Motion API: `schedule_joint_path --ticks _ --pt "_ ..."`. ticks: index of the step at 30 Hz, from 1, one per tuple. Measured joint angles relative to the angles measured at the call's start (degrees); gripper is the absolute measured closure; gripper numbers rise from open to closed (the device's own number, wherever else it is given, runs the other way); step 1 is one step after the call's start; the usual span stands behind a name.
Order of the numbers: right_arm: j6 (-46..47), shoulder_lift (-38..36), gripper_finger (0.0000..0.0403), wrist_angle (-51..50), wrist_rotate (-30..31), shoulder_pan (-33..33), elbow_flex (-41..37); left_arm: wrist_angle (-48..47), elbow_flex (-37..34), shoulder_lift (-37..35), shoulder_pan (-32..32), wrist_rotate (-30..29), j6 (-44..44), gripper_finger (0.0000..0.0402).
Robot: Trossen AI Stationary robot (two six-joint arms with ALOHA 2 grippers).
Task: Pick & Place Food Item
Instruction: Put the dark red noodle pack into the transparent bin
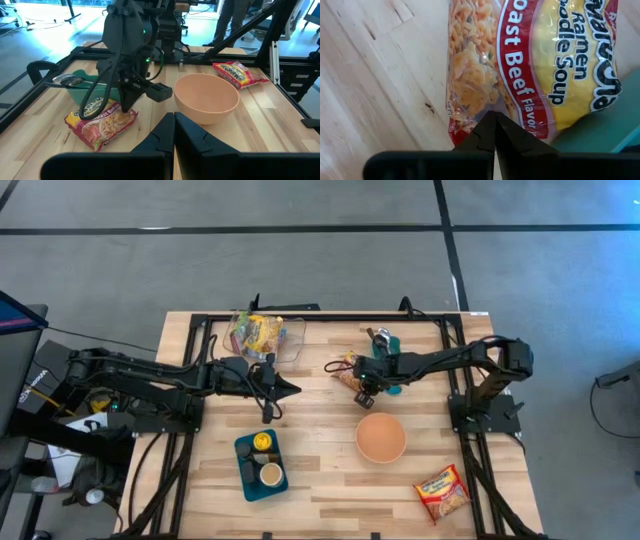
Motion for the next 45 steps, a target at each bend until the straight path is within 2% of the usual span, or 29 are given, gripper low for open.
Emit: schedule_joint_path --ticks 4,15,21,31,45 --pt "0.0 0.0 0.0385 0.0 0.0 -0.2 0.0 0.0 0.0 0.0 0.0 0.0 0.0 0.0399" --pt "-0.5 0.0 0.0273 -0.1 -0.1 -0.2 0.0 0.0 0.0 0.0 0.0 0.0 0.0 0.0399" --pt "-1.5 0.0 0.0233 -2.5 -0.1 -0.2 0.4 0.0 0.0 0.0 0.0 0.0 0.0 0.0399" --pt "-1.5 -0.1 0.0225 -8.2 -0.1 1.3 6.6 0.0 0.0 0.0 0.0 0.0 0.0 0.0399" --pt "0.3 -0.1 0.0223 -9.4 -1.7 1.7 6.7 0.0 0.0 0.0 0.0 0.0 0.0 0.0399"
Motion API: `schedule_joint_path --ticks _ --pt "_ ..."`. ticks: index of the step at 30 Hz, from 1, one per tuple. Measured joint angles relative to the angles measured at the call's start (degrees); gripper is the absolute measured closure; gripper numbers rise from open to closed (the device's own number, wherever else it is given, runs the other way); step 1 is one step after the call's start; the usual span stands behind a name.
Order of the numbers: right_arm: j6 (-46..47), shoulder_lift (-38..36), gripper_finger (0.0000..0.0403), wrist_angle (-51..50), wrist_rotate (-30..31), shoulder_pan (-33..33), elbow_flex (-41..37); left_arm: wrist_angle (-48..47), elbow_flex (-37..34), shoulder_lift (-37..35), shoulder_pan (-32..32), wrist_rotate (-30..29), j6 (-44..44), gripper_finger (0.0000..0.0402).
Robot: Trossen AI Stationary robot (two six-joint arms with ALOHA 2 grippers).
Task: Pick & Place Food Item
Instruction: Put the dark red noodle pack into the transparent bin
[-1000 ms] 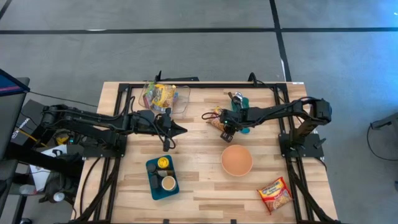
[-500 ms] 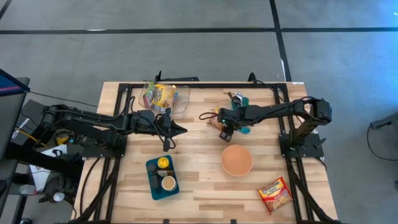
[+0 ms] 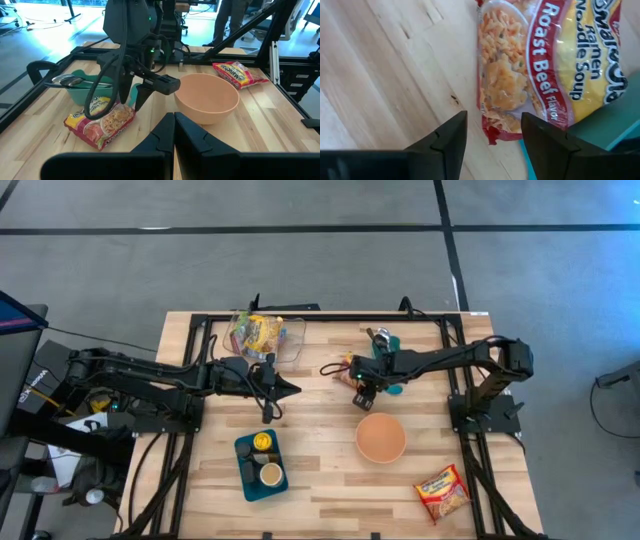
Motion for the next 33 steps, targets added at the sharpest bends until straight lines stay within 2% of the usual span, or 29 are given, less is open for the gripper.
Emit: schedule_joint_path --ticks 10,16,19,25,33 --pt "0.2 2.5 0.0167 -0.4 0.1 -0.4 0.0 0.0 0.0 0.0 0.0 0.0 0.0 0.0399" --pt "-0.2 6.6 0.0162 0.0 2.6 -0.2 0.1 0.0 0.0 0.0 0.0 0.0 0.0 0.0399" --pt "-0.2 7.3 0.0169 -0.1 5.3 0.4 0.1 0.0 0.0 0.0 0.0 0.0 0.0 0.0399" --pt "-0.2 7.3 0.0199 0.0 6.3 1.3 0.1 0.0 0.0 0.0 0.0 0.0 0.0 0.0399" --pt "-0.2 7.3 0.0284 0.0 6.4 2.1 0.1 0.0 0.0 0.0 0.0 0.0 0.0 0.0399"
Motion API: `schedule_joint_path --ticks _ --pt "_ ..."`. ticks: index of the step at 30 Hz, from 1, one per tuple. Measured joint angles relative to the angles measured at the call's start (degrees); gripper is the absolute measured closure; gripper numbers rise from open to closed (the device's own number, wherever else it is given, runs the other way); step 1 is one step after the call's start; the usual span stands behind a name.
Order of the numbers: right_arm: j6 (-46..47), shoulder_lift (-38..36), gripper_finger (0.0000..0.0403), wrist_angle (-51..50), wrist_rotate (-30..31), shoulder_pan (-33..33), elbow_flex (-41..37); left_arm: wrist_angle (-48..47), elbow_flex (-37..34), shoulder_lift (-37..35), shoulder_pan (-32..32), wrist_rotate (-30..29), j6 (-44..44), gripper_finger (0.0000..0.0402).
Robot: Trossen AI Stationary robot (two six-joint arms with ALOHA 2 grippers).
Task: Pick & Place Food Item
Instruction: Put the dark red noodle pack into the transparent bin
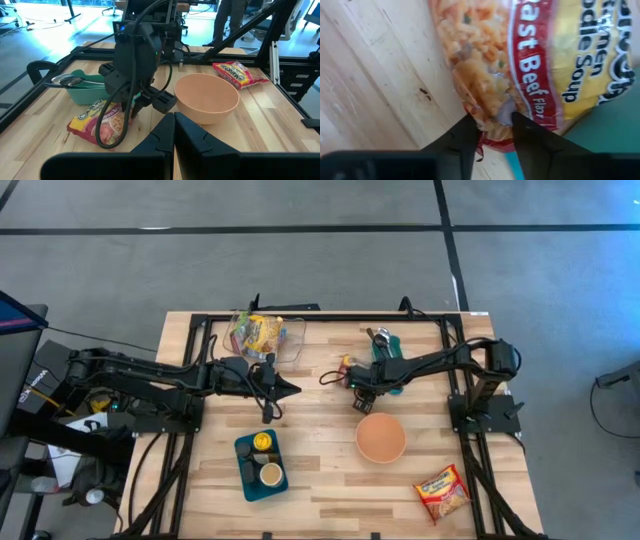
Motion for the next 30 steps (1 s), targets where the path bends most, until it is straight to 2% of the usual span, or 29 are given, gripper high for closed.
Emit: schedule_joint_path --ticks 6,15,30 --pt "0.0 0.0 0.0342 0.0 -0.1 0.2 0.0 0.0 0.0 0.0 0.0 0.0 0.0 0.0399" --pt "0.0 -1.0 0.0394 -0.3 -0.3 0.2 0.0 0.0 0.0 0.0 0.0 0.0 0.0 0.0399" --pt "0.0 -16.1 0.0401 -0.9 -0.4 0.2 0.0 0.0 0.0 0.0 0.0 0.0 0.2 0.0399"
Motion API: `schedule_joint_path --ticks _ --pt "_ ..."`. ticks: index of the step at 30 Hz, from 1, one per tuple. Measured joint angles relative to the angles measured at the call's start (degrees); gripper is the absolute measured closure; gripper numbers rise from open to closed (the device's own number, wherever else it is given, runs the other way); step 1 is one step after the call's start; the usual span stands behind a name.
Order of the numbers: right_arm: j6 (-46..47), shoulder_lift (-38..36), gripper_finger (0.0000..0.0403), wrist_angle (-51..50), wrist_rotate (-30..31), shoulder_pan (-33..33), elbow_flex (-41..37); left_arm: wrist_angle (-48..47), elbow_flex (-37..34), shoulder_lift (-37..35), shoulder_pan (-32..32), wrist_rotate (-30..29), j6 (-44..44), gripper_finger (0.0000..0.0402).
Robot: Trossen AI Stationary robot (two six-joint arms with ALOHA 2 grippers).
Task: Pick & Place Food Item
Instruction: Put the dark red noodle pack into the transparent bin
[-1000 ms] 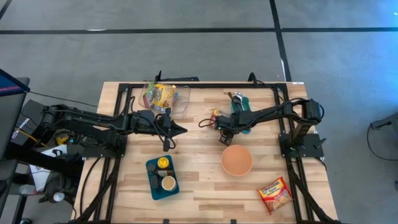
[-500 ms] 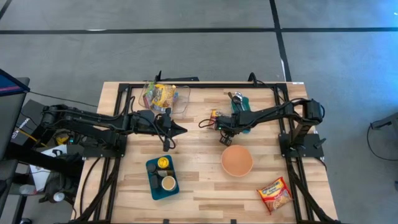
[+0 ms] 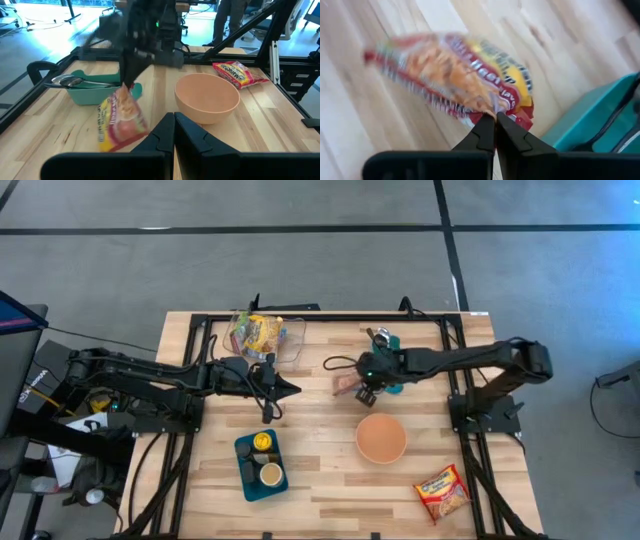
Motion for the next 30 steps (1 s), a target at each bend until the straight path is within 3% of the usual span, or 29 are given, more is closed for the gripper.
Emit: schedule_joint_path --ticks 9,20,27,30 --pt "0.0 -7.8 0.0402 2.6 0.0 0.0 0.0 0.0 0.0 0.0 0.0 -1.7 0.1 0.0399" --pt "3.8 -10.8 0.0403 7.8 0.0 -1.1 0.0 0.0 0.0 0.0 0.0 -4.3 3.0 0.0399" --pt "6.0 -11.0 0.0403 10.1 -1.9 -3.3 0.0 1.7 0.0 1.8 0.0 -12.3 3.2 0.0400" --pt "6.0 -11.0 0.0403 12.4 -3.4 -4.1 0.0 4.9 0.0 4.2 0.0 -12.8 5.6 0.0400"
